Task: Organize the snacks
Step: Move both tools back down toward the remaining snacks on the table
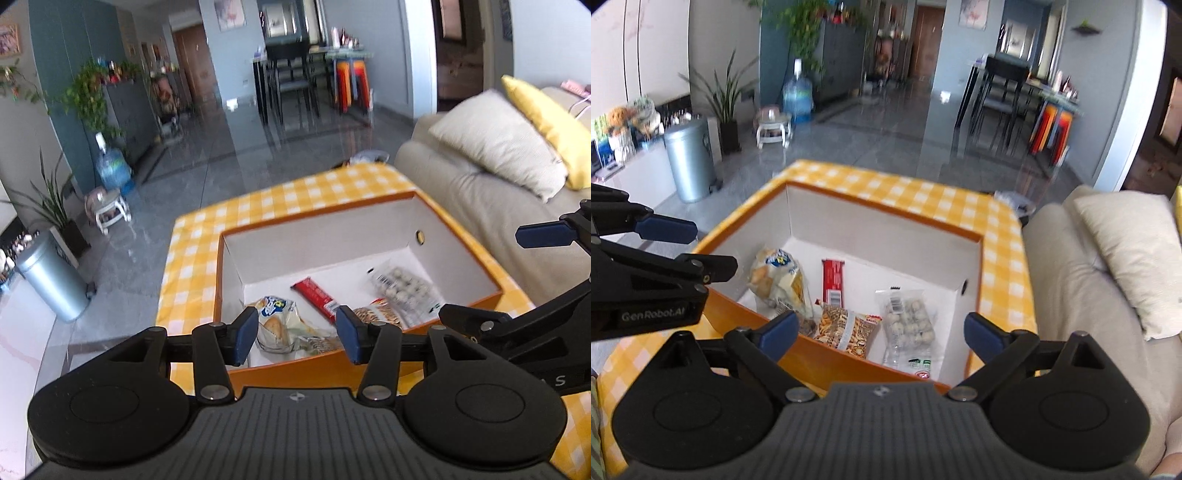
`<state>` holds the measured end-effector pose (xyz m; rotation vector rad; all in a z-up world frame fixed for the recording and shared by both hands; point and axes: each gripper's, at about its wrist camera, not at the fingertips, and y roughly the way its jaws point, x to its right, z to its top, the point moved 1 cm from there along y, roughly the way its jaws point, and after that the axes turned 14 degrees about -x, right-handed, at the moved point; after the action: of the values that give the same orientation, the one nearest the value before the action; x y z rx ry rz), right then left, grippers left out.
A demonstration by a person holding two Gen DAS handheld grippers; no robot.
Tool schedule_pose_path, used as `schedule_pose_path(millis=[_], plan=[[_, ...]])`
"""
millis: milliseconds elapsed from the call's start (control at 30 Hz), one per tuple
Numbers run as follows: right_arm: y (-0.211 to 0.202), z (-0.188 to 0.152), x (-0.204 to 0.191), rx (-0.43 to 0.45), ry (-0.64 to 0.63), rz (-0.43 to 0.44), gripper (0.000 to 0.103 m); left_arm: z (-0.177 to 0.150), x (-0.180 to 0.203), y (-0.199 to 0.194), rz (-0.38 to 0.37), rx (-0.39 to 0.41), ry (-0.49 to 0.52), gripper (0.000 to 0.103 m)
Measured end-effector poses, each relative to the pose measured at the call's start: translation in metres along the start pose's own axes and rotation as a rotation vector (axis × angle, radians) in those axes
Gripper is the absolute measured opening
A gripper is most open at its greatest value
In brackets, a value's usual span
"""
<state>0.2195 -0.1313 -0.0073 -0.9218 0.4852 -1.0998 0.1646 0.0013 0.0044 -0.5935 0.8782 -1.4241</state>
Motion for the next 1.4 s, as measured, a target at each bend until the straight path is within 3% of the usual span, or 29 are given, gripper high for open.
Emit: schedule_pose_path(millis=[167, 333, 667, 833, 1067, 1267, 1400], plan=[[-0.029, -0.029, -0.002, 0.077, 0.023, -0.028, 0.099, -0.022, 0.003, -0.023, 0.0, 0.072, -0.024, 0.065], [-0.048, -0.062, -0.005, 0.099, 0.076, -0.021, 0.099, -0.043, 0.01, -0.037, -0.013, 0.099, -0.051, 0.067], [-0.055, -0.113, -0.004, 0.015, 0.198, 0.011, 0.099, -0.081, 0.024, -0.023, -0.065, -0.013, -0.095, 0.068], [-0.049, -0.135, 0.001, -0.026, 0.246, -0.012, 0.099, -0.102, 0.026, -0.024, -0.144, -0.078, -0.139, 0.068], [-0.052, -0.166, -0.003, -0.031, 0.241, -0.011, 0.099, -0.119, 0.037, -0.023, -0.143, -0.099, -0.128, 0.068], [-0.042, -0.173, -0.01, -0.018, 0.179, -0.052, 0.099, -0.126, 0.045, -0.014, -0.16, -0.101, -0.125, 0.068], [-0.034, -0.173, -0.006, -0.035, 0.205, -0.03, 0.097, -0.125, 0.046, -0.006, -0.167, -0.11, -0.122, 0.068]])
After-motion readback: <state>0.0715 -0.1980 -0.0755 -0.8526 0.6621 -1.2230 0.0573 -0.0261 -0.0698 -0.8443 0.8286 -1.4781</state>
